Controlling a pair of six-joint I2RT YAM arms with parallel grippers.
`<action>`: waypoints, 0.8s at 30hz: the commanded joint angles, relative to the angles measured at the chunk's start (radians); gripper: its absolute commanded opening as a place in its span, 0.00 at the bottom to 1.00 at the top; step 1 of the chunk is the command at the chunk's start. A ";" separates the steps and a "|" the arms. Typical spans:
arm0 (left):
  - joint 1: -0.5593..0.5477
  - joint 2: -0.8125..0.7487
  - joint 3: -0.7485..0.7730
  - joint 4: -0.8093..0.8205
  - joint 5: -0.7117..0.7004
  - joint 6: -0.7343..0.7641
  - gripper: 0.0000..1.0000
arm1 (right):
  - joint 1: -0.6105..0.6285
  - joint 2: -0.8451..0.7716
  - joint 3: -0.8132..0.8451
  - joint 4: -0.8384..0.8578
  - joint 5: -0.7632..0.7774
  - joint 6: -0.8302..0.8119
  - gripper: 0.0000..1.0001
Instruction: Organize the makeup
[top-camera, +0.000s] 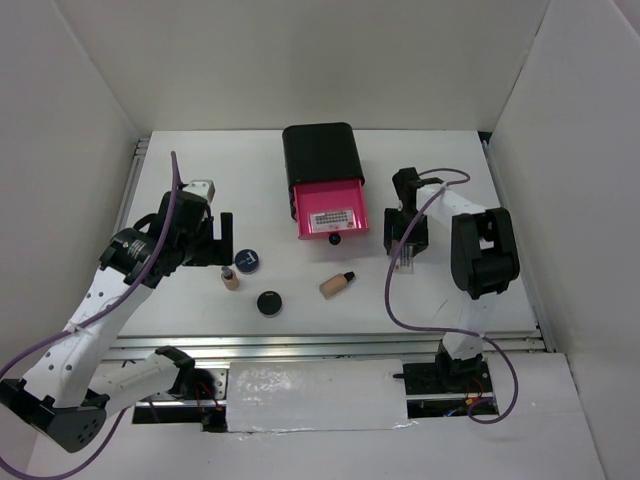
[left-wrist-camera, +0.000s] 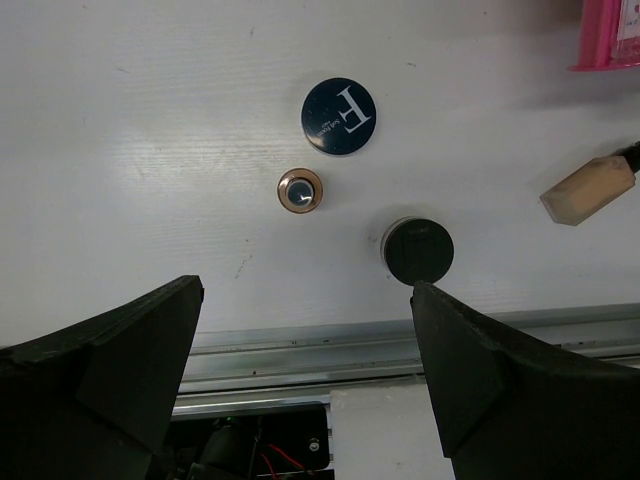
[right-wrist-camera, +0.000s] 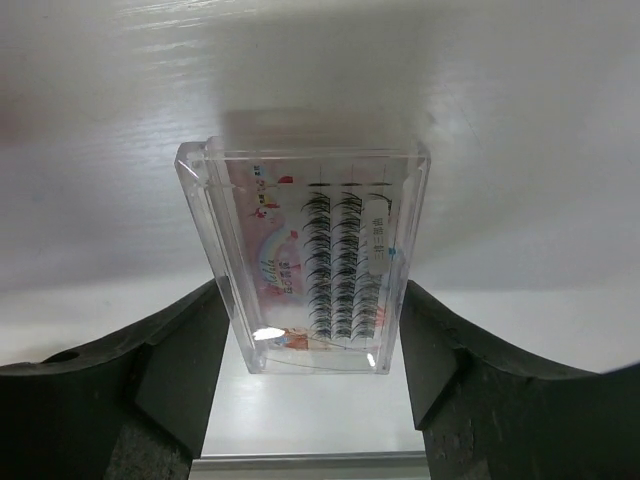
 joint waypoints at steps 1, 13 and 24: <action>-0.001 -0.012 0.032 0.008 -0.020 0.027 0.99 | -0.003 -0.180 -0.009 0.077 0.034 0.129 0.42; -0.001 -0.005 0.049 0.014 -0.004 0.012 0.99 | 0.009 -0.476 0.012 0.231 -0.027 0.505 0.39; -0.001 0.003 0.068 0.028 0.023 0.009 0.99 | 0.277 -0.466 0.045 0.389 0.190 1.077 0.39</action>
